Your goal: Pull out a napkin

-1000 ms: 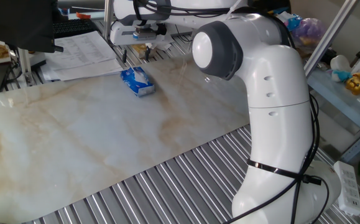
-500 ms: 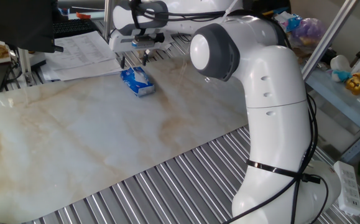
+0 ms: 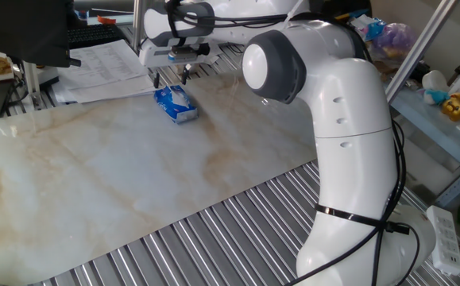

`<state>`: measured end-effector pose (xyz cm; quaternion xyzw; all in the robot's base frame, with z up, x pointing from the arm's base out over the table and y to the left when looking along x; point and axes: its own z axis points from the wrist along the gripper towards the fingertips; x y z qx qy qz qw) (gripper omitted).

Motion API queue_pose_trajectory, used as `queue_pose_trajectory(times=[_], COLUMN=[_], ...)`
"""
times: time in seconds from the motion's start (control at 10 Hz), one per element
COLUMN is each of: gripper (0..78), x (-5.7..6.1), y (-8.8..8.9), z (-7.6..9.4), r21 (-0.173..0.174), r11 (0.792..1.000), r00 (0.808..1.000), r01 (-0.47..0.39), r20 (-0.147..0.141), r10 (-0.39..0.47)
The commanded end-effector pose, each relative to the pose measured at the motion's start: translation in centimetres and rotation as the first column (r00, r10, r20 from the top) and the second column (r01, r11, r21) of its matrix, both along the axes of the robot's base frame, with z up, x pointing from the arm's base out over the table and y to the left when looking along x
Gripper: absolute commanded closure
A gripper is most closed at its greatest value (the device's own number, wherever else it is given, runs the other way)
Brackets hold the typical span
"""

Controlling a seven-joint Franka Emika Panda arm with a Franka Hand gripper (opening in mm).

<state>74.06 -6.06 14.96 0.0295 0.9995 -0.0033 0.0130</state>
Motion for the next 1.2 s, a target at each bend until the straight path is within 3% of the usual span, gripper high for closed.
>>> queue_pose_trajectory(times=[0.1, 1.2], gripper=[0.2, 0.2], x=[-0.1, -0.3], y=[-0.6, -1.0], z=[-0.1, -1.2], r21=[-0.005, -0.004], r11=[1.0, 1.0], r00=[1.0, 1.0], r01=[-0.016, -0.027], r20=[0.007, 0.017], r10=[0.016, 0.027])
